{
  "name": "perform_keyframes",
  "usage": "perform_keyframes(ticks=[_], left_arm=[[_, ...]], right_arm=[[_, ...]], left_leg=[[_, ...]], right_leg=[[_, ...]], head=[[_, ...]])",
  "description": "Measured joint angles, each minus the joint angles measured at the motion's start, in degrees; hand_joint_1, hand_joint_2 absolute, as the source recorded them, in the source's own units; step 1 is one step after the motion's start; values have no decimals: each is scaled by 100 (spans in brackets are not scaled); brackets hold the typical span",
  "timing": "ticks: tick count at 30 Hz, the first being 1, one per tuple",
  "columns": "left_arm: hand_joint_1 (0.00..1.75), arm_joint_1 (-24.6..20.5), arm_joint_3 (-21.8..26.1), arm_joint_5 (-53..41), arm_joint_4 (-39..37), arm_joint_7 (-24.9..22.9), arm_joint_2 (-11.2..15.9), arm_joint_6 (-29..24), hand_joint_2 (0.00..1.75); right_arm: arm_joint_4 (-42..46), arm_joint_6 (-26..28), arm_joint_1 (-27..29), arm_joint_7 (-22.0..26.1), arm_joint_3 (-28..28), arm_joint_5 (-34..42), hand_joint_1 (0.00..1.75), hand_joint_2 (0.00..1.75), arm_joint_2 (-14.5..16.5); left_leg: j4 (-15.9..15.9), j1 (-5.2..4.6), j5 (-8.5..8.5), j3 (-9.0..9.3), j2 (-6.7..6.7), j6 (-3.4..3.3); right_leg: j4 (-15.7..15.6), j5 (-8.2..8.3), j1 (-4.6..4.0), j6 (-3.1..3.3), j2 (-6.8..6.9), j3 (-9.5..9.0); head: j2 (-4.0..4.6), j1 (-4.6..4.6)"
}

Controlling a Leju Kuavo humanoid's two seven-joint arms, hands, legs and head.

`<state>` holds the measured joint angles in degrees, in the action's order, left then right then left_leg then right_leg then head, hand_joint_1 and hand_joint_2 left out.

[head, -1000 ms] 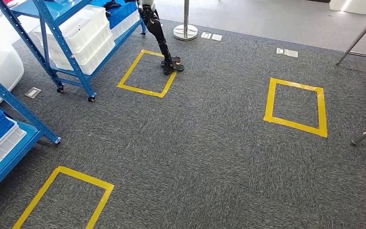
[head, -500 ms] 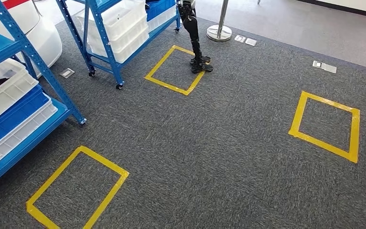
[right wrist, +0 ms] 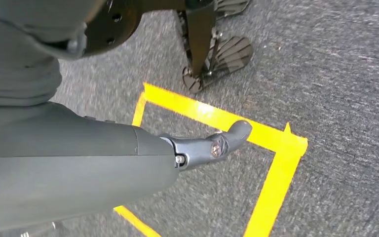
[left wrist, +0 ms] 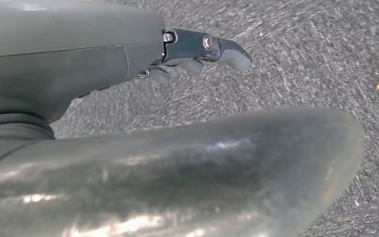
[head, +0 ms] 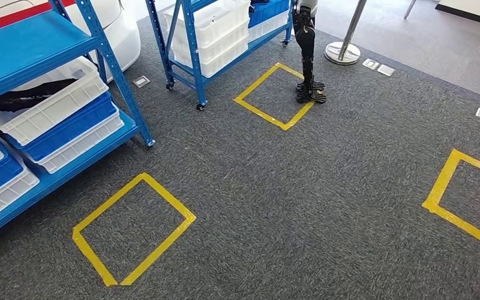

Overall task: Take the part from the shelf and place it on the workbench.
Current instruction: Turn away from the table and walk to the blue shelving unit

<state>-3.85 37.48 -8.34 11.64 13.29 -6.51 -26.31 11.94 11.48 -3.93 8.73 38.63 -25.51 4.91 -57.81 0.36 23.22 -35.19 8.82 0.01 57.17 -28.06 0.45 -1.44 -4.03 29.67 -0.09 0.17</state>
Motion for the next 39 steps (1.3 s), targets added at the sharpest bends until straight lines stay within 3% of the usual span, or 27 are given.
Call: perform_keyframes(ticks=[1,3,5,7,8,9,10,12,14,16,17,19,21,23,24,25,27,29,31,32,33,36,38,39], left_arm=[[0,11,1,3,-1,1,5,1,0],[0,29,1,22,-1,6,9,5,0],[0,25,2,45,-1,19,5,28,0],[0,23,2,60,-1,30,4,52,0],[0,28,2,64,-1,33,5,56,0],[0,33,2,68,-1,34,6,56,0],[0,36,2,71,-1,35,7,56,0],[0,28,2,71,2,40,9,59,0],[0,11,2,72,3,70,8,74,0],[0,9,4,83,3,122,7,139,0],[0,14,5,90,3,145,6,183,0],[0,12,8,99,3,174,5,254,0],[0,-2,9,99,3,182,8,311,0],[0,-6,9,99,3,178,9,391,0],[0,0,10,99,3,169,9,448,0],[0,6,10,98,3,155,7,498,0],[0,13,11,97,2,131,1,584,0],[0,14,11,94,1,134,-4,620,0],[0,32,11,87,1,155,-4,635,0],[0,48,14,84,1,163,-2,639,0],[0,60,16,82,1,170,1,641,0],[0,56,20,75,-1,181,1,657,0],[0,52,20,67,-1,177,-3,670,0],[0,54,20,63,-1,162,-4,674,0]], right_arm=[[1,-4,-6,-1,1,-2,0,0,4],[1,-9,-4,-1,2,-8,0,0,6],[2,-9,14,-1,2,-14,0,0,1],[1,-9,30,-2,2,-15,0,0,0],[1,-10,30,-3,2,-15,0,0,0],[1,-10,27,-3,2,-15,0,0,2],[1,-11,24,-3,2,-15,0,0,5],[1,-11,19,-3,2,-15,0,0,8],[2,-11,15,-1,2,-15,0,0,5],[2,-11,-5,1,2,-16,0,0,4],[3,-11,-18,2,2,-16,0,0,4],[3,-11,-23,7,2,-18,0,0,4],[1,-11,-5,9,3,-21,0,0,7],[-1,-11,20,8,4,-25,0,0,7],[-1,-11,29,8,4,-27,0,0,4],[-1,-11,29,8,5,-29,0,0,0],[-1,-11,26,9,7,-33,0,0,-12],[-1,-11,22,10,8,-40,0,0,-18],[-1,-11,17,9,8,-52,0,0,-18],[0,-11,13,8,8,-60,0,0,-18],[0,-11,13,8,9,-65,0,0,-19],[-1,-10,41,9,10,-70,0,0,-26],[-1,-12,57,8,10,-70,0,0,-29],[-1,-16,58,8,10,-73,0,0,-29]], left_leg=[[2,11,-15,-21,24,31],[-218,1,143,-148,-257,77],[-870,-5,551,-448,-696,106],[-1543,21,843,-751,-840,141],[-1657,30,851,-789,-860,153],[-1535,37,753,-699,-887,161],[-1213,40,588,-497,-947,164],[-419,27,315,-19,-1201,142],[-79,-2,252,177,-1310,80],[-69,-20,230,154,-1158,1],[-50,-15,210,149,-1085,-35],[-16,20,163,140,-942,-113],[-11,33,130,98,-786,-163],[-13,30,110,66,-601,-179],[-14,30,100,61,-503,-174],[-14,31,90,60,-417,-163],[-21,26,68,54,-256,-123],[-26,5,45,29,-123,-64],[-10,4,12,1,2,3],[-24,10,14,-20,-11,30],[-108,6,77,-68,-131,55],[-950,5,610,-463,-713,118],[-1509,35,831,-716,-840,156],[-1549,50,795,-719,-866,173]], right_leg=[[-9,23,11,43,72,-10],[-36,67,36,146,241,-10],[-44,75,23,213,421,-2],[-42,69,-1,227,616,10],[-41,67,-5,228,703,16],[-40,62,-4,224,787,15],[-39,53,-1,214,861,7],[-32,19,-29,167,996,-19],[-30,-12,-69,105,1112,-52],[-41,-24,-75,46,1228,-87],[-16,-47,-64,18,1210,-83],[351,-256,-42,4,898,87],[1142,-596,-16,35,527,474],[1670,-737,-3,8,435,760],[1599,-661,5,-38,418,746],[1324,-519,15,-90,392,630],[486,-182,47,-164,148,253],[35,-21,49,-112,-39,56],[-2,13,20,-9,45,21],[-13,33,29,32,122,2],[-29,55,43,80,201,-16],[-56,75,52,181,457,-24],[-53,63,35,195,634,-24],[-52,55,33,195,721,-27]], head=[[0,-1],[0,-31],[0,-73],[0,-85],[0,-88],[0,-90],[0,-90],[0,-88],[0,-69],[0,-57],[0,-55],[0,-32],[0,-2],[0,4],[0,5],[0,6],[0,11],[0,2],[0,-6],[0,-8],[0,-22],[0,-91],[0,-94],[0,-98]])
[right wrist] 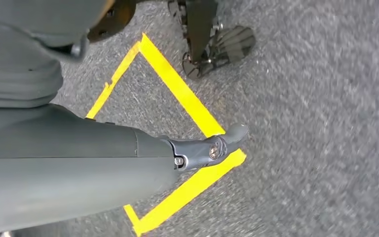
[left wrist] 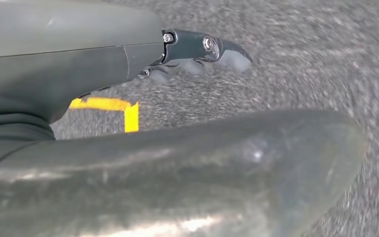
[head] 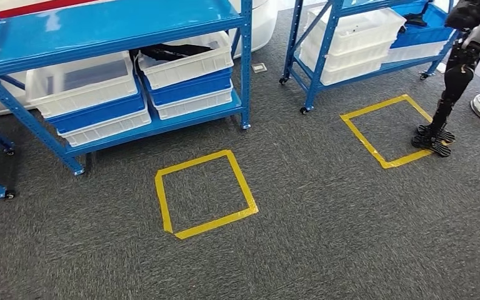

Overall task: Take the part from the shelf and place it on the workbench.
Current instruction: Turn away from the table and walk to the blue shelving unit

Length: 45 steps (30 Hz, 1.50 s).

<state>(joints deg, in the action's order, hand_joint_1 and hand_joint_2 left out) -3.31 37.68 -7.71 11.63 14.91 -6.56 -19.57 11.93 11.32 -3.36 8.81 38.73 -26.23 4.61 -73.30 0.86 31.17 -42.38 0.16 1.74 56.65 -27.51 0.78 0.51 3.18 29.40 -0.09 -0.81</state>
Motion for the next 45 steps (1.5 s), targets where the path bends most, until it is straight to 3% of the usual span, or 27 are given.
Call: perform_keyframes(ticks=[2,4,6,7,9,11,13,15,16,17,19,21,22,24,26,29,30,31,32,33,34,36,40,42,45], left_arm=[[0,4,1,-1,0,-43,3,7,0],[0,-1,1,-7,0,-75,5,9,0],[0,-15,0,-14,0,-92,1,21,0],[0,-20,0,-16,0,-95,-2,30,0],[0,-18,1,-19,0,-94,-3,43,0],[0,-15,2,-23,0,-91,-7,50,0],[0,-29,2,-30,0,-82,-7,58,0],[0,-42,1,-44,0,-77,-4,71,0],[0,-42,1,-50,0,-76,-3,81,0],[0,-39,1,-56,0,-76,-3,92,0],[0,-29,1,-62,0,-76,-5,109,0],[0,-22,0,-66,0,-69,-7,122,0],[0,-19,0,-68,0,-64,-7,132,0],[0,-7,1,-68,0,-52,2,155,0],[0,6,1,-68,0,-42,15,179,0],[0,2,0,-69,0,-8,20,234,0],[0,1,0,-70,0,4,20,245,0],[0,2,0,-70,0,12,21,248,0],[0,4,0,-71,0,16,25,248,0],[0,5,0,-72,1,20,29,245,0],[0,5,0,-73,1,22,33,242,0],[0,-3,0,-75,1,26,39,236,0],[0,-5,0,-78,0,26,38,222,0],[0,-9,1,-81,1,28,37,217,0],[0,-12,2,-84,2,31,39,217,0]], right_arm=[[0,-9,-4,1,0,-7,0,0,2],[1,-13,-7,2,0,-11,0,0,2],[2,-13,-10,5,0,-13,0,0,-5],[2,-13,-19,8,0,-13,0,0,-11],[2,-13,-45,13,0,-15,0,0,-13],[2,-13,-64,15,0,-17,0,0,-14],[1,-13,-54,17,2,-16,0,0,-13],[0,-13,-30,19,11,-14,0,0,-11],[0,-13,-22,28,18,-10,0,0,-11],[0,-19,-18,51,29,4,0,0,-12],[0,-37,-36,121,59,50,0,0,-13],[0,-46,-69,174,84,90,0,0,-12],[0,-45,-83,186,93,99,0,0,-11],[0,-40,-93,194,110,106,0,0,-3],[0,-34,-91,195,131,113,0,0,5],[0,-26,-56,196,161,128,0,0,3],[0,-24,-41,196,173,134,0,0,4],[0,-21,-31,195,185,139,0,0,5],[0,-17,-27,195,194,142,0,0,9],[0,-15,-27,195,203,143,0,0,14],[0,-13,-29,195,210,143,0,0,20],[0,-13,-32,195,222,143,0,0,30],[0,-13,-38,197,229,145,0,0,30],[0,-13,-38,199,231,145,0,0,31],[0,-13,-32,201,232,144,0,0,38]], left_leg=[[357,24,-252,219,-54,21],[979,25,-501,588,-275,24],[1367,7,-589,810,-451,-23],[1407,-13,-570,818,-448,-59],[1425,-23,-595,792,-295,-146],[1457,-10,-638,773,-148,-235],[1471,0,-673,745,3,-303],[1470,-4,-693,711,189,-335],[1470,-6,-701,703,272,-339],[1469,-6,-709,701,346,-337],[1468,-5,-728,705,448,-317],[1459,-30,-733,701,513,-266],[1461,-42,-735,700,528,-234],[1477,-43,-744,699,530,-167],[1347,-35,-632,641,371,-113],[415,-17,-48,251,68,-49],[79,-9,97,106,35,-28],[-96,-4,135,34,20,-14],[-64,1,65,65,10,-7],[194,9,-99,214,0,-5],[584,19,-288,437,-22,-8],[1244,13,-501,810,-55,-38],[1436,-26,-509,886,-17,-186],[1471,-8,-535,895,4,-270],[1478,-8,-535,889,31,-332]], right_leg=[[2,-17,8,-10,129,-18],[7,-50,3,-50,226,-52],[21,-97,-48,-119,327,-63],[18,-111,-67,-147,381,-81],[12,-129,-70,-204,465,-108],[207,-260,-48,-231,248,-29],[880,-579,-29,-194,-126,291],[1624,-831,-24,-177,-272,680],[1757,-833,-22,-203,-291,769],[1642,-733,-18,-248,-301,744],[872,-376,-8,-333,-339,431],[224,-105,-10,-315,-392,180],[105,-53,-18,-274,-412,145],[93,-1,-21,-181,-397,143],[70,47,10,-91,-363,120],[58,71,21,-10,-293,118],[59,68,16,-7,-265,120],[60,66,14,-7,-242,120],[62,63,15,-10,-226,116],[63,55,19,-20,-215,103],[65,44,23,-37,-209,85],[80,6,-11,-98,-198,61],[72,-25,-17,-216,-176,56],[360,-174,-4,-234,-208,209],[1483,-590,3,-197,-270,814]], head=[[0,-3],[0,-7],[0,4],[0,16],[0,33],[0,48],[0,74],[0,81],[0,81],[0,82],[0,90],[0,90],[0,89],[0,88],[0,71],[0,22],[0,21],[0,20],[0,19],[0,17],[0,16],[0,20],[0,31],[0,45],[0,69]])
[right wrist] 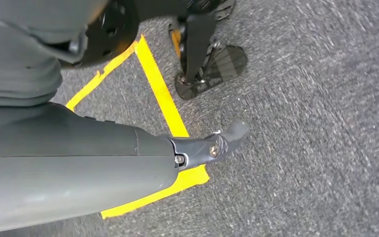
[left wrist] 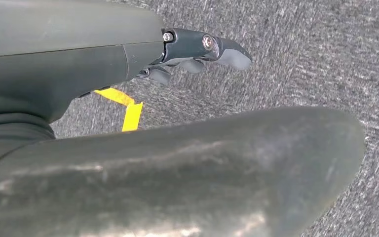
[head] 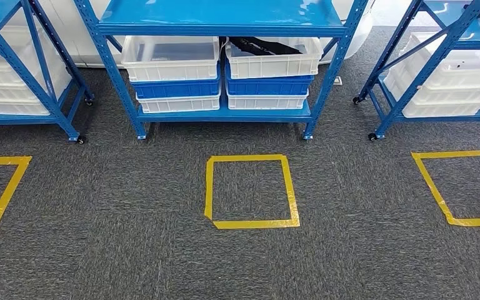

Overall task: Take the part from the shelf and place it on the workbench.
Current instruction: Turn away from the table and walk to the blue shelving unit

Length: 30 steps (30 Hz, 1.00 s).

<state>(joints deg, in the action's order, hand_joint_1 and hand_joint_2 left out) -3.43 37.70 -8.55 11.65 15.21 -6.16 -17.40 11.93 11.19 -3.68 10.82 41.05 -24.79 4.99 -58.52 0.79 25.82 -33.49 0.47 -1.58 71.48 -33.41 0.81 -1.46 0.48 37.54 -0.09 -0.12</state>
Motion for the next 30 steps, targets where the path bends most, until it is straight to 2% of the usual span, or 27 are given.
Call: perform_keyframes(ticks=[1,2,3,4,5,6,7,9,11,13,15,16,17,18,20,21,22,23,26,28,30], left_arm=[[0,0,0,0,-1,0,0,0,0],[0,1,0,0,-1,0,0,0,0],[0,1,0,0,-2,-1,-1,0,0],[0,1,0,0,-2,-1,-4,0,0],[0,0,0,0,-2,-1,-8,0,0],[0,0,0,0,-1,-1,-11,0,0],[0,0,0,0,-1,-1,-14,-1,0],[0,4,0,0,-2,-1,-15,-2,0],[0,7,1,0,-1,-2,-12,-8,0],[0,8,1,0,0,-4,-9,-15,0],[0,10,2,-4,-1,-13,-11,-18,0],[0,12,3,-7,-2,-18,-11,-21,0],[0,13,5,-9,-2,-21,-9,-25,0],[0,14,8,-11,-2,-24,-5,-29,0],[0,14,13,-14,-2,-24,5,-35,0],[0,10,14,-16,-1,-25,8,-35,0],[0,7,15,-21,-1,-25,10,-35,0],[0,6,16,-26,-1,-26,9,-36,0],[0,7,20,-36,-1,-26,8,-39,0],[0,7,23,-37,0,-26,9,-44,0],[0,7,27,-37,0,-26,14,-48,0]], right_arm=[[0,0,3,0,0,-1,0,0,1],[0,0,6,0,1,-1,0,0,1],[0,0,6,0,1,-2,0,0,-1],[0,0,3,0,2,-3,0,0,-4],[0,0,-1,0,2,-7,0,0,-7],[0,0,-5,0,2,-11,0,0,-9],[0,0,-8,0,2,-16,0,0,-10],[0,0,-8,0,2,-25,0,0,-10],[0,0,-6,-1,2,-32,0,0,-4],[0,0,-4,-2,3,-38,0,0,-2],[0,0,-2,-3,4,-44,0,0,-5],[0,0,-1,-4,4,-47,0,0,-5],[0,0,1,-5,4,-50,0,0,-4],[0,0,3,-6,4,-53,0,0,-2],[0,0,7,-8,5,-56,0,0,9],[0,0,5,-9,5,-56,0,0,15],[0,0,2,-9,6,-56,0,0,18],[0,0,-2,-9,7,-56,0,0,19],[0,0,-5,-9,7,-56,0,0,19],[0,0,-8,-9,8,-56,0,0,23],[0,0,-8,-9,9,-56,0,0,31]], left_leg=[[-1,-4,4,2,18,-5],[-1,-6,7,7,36,-6],[-1,-7,11,17,57,-4],[-1,-7,15,27,78,2],[-5,-17,23,34,95,14],[-9,-31,36,38,112,34],[-12,-44,48,38,123,57],[-3,-54,62,41,133,115],[-66,-36,107,21,96,176],[-474,-16,357,-158,33,230],[-1191,-2,702,-520,2,274],[-1453,4,772,-670,-1,291],[-1546,9,733,-743,-4,303],[-1441,16,597,-711,-10,308],[-759,35,204,-383,-44,301],[-434,37,88,-212,-56,285],[-194,34,28,-84,-61,260],[-86,25,39,-31,-57,223],[-42,11,65,9,-15,77],[-21,19,67,69,-3,4],[-16,8,94,87,6,-37]], right_leg=[[244,-46,0,-16,-8,152],[274,-1,0,-50,-12,204],[46,142,0,-97,-15,130],[-356,331,-1,-136,-18,-36],[-785,502,-7,-149,-27,-218],[-1133,635,-17,-137,-34,-369],[-1316,700,-29,-103,-40,-447],[-1380,738,-51,-20,-43,-479],[-1404,765,-17,58,-37,-515],[-1429,772,22,129,-28,-557],[-1428,749,14,172,-22,-584],[-1427,739,11,184,-20,-598],[-1427,722,12,188,-21,-617],[-1427,704,15,185,-22,-641],[-1425,647,17,140,-25,-706],[-1420,611,1,105,-26,-724],[-1424,578,-16,66,-24,-738],[-1415,566,-33,19,-23,-764],[-1359,544,-18,-83,-22,-824],[-999,375,-2,-84,-26,-622],[-245,112,0,-60,-30,-167]], head=[[0,0],[0,3],[0,4],[0,7],[0,10],[0,10],[0,9],[0,5],[0,0],[0,-20],[0,-32],[0,-30],[0,-32],[0,-33],[0,-38],[0,-41],[0,-36],[0,-33],[0,-18],[0,-1],[0,13]])
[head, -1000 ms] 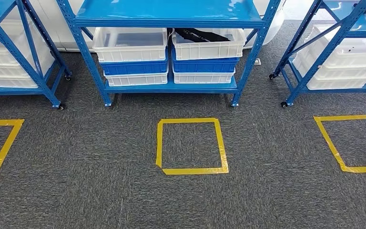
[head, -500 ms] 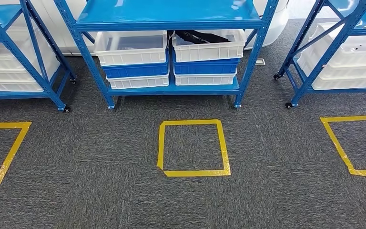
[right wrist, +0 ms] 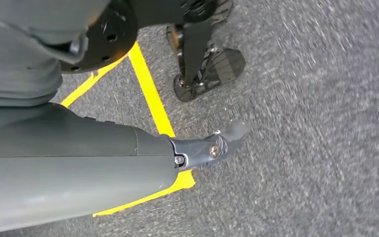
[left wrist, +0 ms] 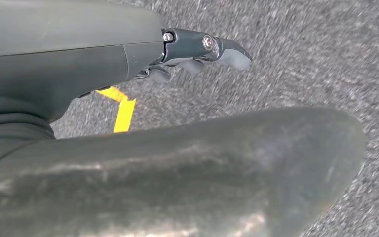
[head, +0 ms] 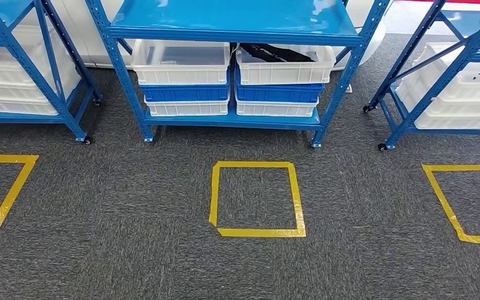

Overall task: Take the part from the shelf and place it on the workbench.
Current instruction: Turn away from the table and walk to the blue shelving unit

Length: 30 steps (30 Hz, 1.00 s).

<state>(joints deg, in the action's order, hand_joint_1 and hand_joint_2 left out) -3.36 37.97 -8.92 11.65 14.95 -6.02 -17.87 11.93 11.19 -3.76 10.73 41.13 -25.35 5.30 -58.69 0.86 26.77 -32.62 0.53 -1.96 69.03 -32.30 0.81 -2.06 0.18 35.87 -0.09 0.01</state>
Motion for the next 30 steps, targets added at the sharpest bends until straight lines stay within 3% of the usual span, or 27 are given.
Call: perform_keyframes(ticks=[2,3,7,8,9,10,12,13,14,16,17,18,19,21,23,24,27,28,30], left_arm=[[0,0,2,0,0,0,3,-1,0],[0,1,2,0,0,0,3,-1,0],[0,2,2,0,0,-1,3,-1,0],[0,4,3,0,0,-1,3,-1,0],[0,6,3,-2,-1,-1,1,1,0],[0,7,4,-4,-1,-2,-3,2,0],[0,5,5,-9,-1,-5,-10,4,0],[0,5,6,-11,-1,-8,-8,4,0],[0,4,6,-14,0,-10,-5,4,0],[0,9,7,-16,0,-12,-1,4,0],[0,13,7,-16,0,-13,-1,4,0],[0,17,8,-16,0,-13,1,4,0],[0,20,8,-16,0,-13,3,4,0],[0,27,9,-17,-3,-15,7,4,0],[0,29,10,-19,-8,-26,8,4,0],[0,32,10,-20,-11,-33,8,3,0],[0,34,12,-23,-12,-46,-2,1,0],[0,33,13,-24,-13,-47,-6,1,0],[0,25,14,-24,-11,-46,-6,2,0]], right_arm=[[0,0,12,0,1,0,0,0,4],[0,0,18,0,2,0,0,0,4],[0,0,24,0,3,0,0,0,3],[0,0,27,0,3,0,0,0,3],[0,0,30,0,6,0,0,0,1],[0,0,27,0,13,1,0,0,-1],[0,0,19,-1,27,1,0,0,-2],[0,0,21,-1,34,1,0,0,0],[0,0,25,-2,37,1,0,0,3],[0,0,32,-2,41,2,0,0,7],[0,0,34,-2,42,2,0,0,7],[0,0,44,-4,43,2,0,0,7],[0,0,56,-5,44,2,0,0,8],[-1,0,68,-9,48,-2,0,0,16],[-3,0,51,-9,51,-9,0,0,21],[-4,0,41,-9,52,-15,0,0,19],[-3,0,32,-9,55,-32,0,0,4],[-3,-1,26,-9,56,-37,0,0,1],[-4,-4,12,-9,57,-44,0,0,-1]], left_leg=[[-1,-15,37,23,18,-18],[-1,-19,49,33,26,-20],[-1,-21,66,54,37,-17],[-1,-21,79,71,43,-14],[1,-22,115,121,54,-2],[8,-26,168,179,66,29],[13,-35,229,304,78,125],[-65,-38,273,317,64,184],[-378,-31,372,174,41,236],[-1161,-18,710,-311,-2,307],[-1454,-12,837,-572,-11,324],[-1452,-12,847,-676,-13,327],[-1273,-11,730,-689,-20,325],[-633,-11,190,-563,-44,303],[-195,-30,-159,-442,-65,247],[-109,-40,-204,-423,-66,207],[-56,-30,-132,-279,-34,89],[-45,-21,-106,-201,-27,60],[-29,-15,-13,-83,-18,24]], right_leg=[[560,-138,1,-7,-1,406],[664,-149,0,-15,-1,500],[614,-87,0,-41,-1,525],[521,-23,-1,-61,-1,509],[121,205,-7,-95,0,377],[-323,394,-29,-72,2,231],[-1090,694,-80,48,0,-61],[-1167,681,-77,155,-3,-160],[-1197,683,-59,217,-9,-269],[-1223,621,-19,298,-17,-496],[-1223,561,-22,304,-21,-566],[-1222,507,-21,296,-25,-635],[-1222,445,-19,282,-28,-719],[-1216,310,-23,242,-25,-867],[-1232,184,-49,182,-26,-942],[-1225,150,-65,139,-24,-992],[-1072,155,-67,28,-17,-1025],[-832,153,-61,14,-16,-874],[-122,38,-51,20,-16,-361]], head=[[0,4],[0,5],[0,5],[0,5],[0,8],[0,14],[0,23],[0,19],[0,-2],[0,-42],[0,-56],[0,-58],[0,-62],[0,-66],[0,-73],[0,-77],[0,-71],[0,-60],[0,-37]])
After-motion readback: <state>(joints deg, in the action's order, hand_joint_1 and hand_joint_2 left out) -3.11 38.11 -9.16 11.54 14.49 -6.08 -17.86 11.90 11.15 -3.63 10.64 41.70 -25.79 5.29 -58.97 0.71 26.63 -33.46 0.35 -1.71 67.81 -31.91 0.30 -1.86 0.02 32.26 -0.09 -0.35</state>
